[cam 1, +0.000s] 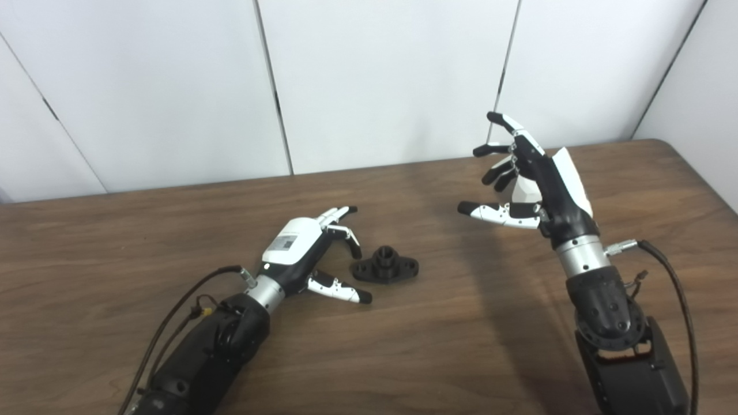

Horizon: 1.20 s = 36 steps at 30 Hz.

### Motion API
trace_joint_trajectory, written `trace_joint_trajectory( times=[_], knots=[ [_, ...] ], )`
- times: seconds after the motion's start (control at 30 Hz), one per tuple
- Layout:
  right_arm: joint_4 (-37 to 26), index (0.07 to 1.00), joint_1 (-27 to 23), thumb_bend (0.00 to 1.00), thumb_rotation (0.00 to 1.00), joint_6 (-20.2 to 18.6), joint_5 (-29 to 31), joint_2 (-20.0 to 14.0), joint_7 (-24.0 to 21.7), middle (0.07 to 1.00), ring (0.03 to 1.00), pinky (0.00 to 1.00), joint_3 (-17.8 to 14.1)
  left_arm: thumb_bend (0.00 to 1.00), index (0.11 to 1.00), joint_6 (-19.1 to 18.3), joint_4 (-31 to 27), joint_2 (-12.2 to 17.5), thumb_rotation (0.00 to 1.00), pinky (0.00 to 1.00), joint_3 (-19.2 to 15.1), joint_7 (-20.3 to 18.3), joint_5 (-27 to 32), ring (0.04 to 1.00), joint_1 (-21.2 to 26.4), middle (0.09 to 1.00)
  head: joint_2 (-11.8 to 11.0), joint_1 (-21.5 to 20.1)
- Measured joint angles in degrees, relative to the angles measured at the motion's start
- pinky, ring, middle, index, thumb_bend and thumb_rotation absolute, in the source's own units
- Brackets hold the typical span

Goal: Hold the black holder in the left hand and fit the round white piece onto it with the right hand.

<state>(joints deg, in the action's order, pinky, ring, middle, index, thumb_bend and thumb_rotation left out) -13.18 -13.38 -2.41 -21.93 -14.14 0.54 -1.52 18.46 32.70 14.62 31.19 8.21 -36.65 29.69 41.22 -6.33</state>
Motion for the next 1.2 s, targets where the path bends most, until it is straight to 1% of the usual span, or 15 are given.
trace_joint_trajectory(
  times=[0.13,0.23,0.33,0.4,0.43,0.57,0.67,0.7,0.77,0.83,0.97,1.03,1.1,1.2],
  knots=[
    [0.0,0.907,0.0,0.60,0.19,0.0,0.0,0.0,0.0,0.692,0.513,0.40,0.0,1.00,0.685,0.3,1.1,-0.8,0.30,0.83,0.1,2.3,-1.0,0.952,0.1,0.964,0.0,-0.3],
    [0.0,0.909,-0.1,0.59,0.19,0.0,-0.1,0.0,0.0,0.692,0.511,0.40,0.1,1.00,0.690,0.3,1.1,-1.0,0.30,0.83,0.0,2.8,-1.8,0.955,0.1,0.966,0.0,-0.3],
    [0.1,0.910,-0.2,0.59,0.19,0.0,-0.2,0.0,0.0,0.693,0.508,0.40,0.1,1.00,0.684,0.0,0.2,-1.0,0.30,0.84,-0.7,2.4,-2.0,0.964,-0.1,0.964,0.0,-0.1],
    [0.1,0.911,-0.3,0.59,0.20,0.0,-0.1,-0.1,0.0,0.693,0.507,0.40,0.1,1.00,0.682,-0.7,-1.4,-0.8,0.30,0.84,-1.3,1.7,-2.0,0.967,-0.8,0.966,0.0,0.3],
    [0.1,0.911,-0.3,0.59,0.20,0.0,-0.1,-0.1,0.0,0.695,0.508,0.40,0.1,1.00,0.677,-1.1,-2.3,-0.7,0.28,0.84,-1.6,1.2,-2.0,0.970,-1.2,0.967,0.1,0.3],
    [0.4,0.910,-0.3,0.60,0.20,0.0,-0.1,-0.2,0.0,0.693,0.506,0.40,0.1,1.00,0.670,-3.2,-6.6,0.5,0.27,0.85,-2.2,-2.0,-2.1,0.971,-2.2,0.965,0.0,0.4],
    [0.5,0.909,-0.4,0.59,0.19,0.0,-0.1,-0.1,0.0,0.692,0.504,0.39,0.1,1.00,0.672,-4.3,-8.9,1.4,0.29,0.85,-2.5,-4.3,-2.6,0.975,-2.6,0.968,0.0,0.4],
    [0.5,0.908,-0.4,0.59,0.18,0.0,-0.1,-0.1,0.0,0.691,0.501,0.39,0.1,1.00,0.675,-4.7,-9.5,1.6,0.31,0.86,-2.7,-5.1,-3.0,0.979,-2.6,0.970,0.1,0.6],
    [0.6,0.906,-0.5,0.59,0.17,0.0,-0.1,-0.2,0.0,0.687,0.488,0.38,0.1,1.00,0.680,-6.1,-12.0,2.3,0.31,0.88,-2.9,-7.3,-3.5,0.988,-2.8,0.978,0.0,0.9],
    [0.8,0.905,-0.5,0.59,0.19,0.1,-0.1,-0.2,0.0,0.687,0.490,0.38,0.1,1.00,0.677,-7.1,-13.7,3.0,0.32,0.88,-3.3,-8.8,-4.2,0.996,-3.1,0.976,0.0,0.9],
    [1.0,0.904,-0.6,0.60,0.20,0.1,-0.1,-0.2,0.0,0.691,0.506,0.39,0.1,1.00,0.680,-9.4,-16.0,3.8,0.32,0.92,-4.6,-10.9,-5.5,1.000,-3.4,0.981,0.1,0.9],
    [1.0,0.904,-0.6,0.60,0.19,0.1,-0.1,-0.1,0.0,0.691,0.506,0.40,0.1,1.00,0.672,-9.7,-16.4,3.8,0.30,0.94,-5.1,-11.2,-5.8,1.000,-3.4,0.977,0.2,0.9],
    [1.0,0.903,-0.8,0.60,0.19,0.1,-0.1,0.0,0.0,0.690,0.505,0.40,0.2,1.00,0.667,-9.6,-16.3,3.7,0.30,0.94,-5.5,-10.7,-6.1,1.000,-3.4,0.977,0.2,0.8],
    [0.9,0.906,-0.8,0.59,0.18,0.1,-0.1,0.1,0.0,0.692,0.504,0.39,0.3,1.00,0.666,-9.3,-15.0,2.8,0.30,0.95,-5.8,-8.9,-6.4,1.000,-3.4,0.977,0.4,0.4]
  ],
)
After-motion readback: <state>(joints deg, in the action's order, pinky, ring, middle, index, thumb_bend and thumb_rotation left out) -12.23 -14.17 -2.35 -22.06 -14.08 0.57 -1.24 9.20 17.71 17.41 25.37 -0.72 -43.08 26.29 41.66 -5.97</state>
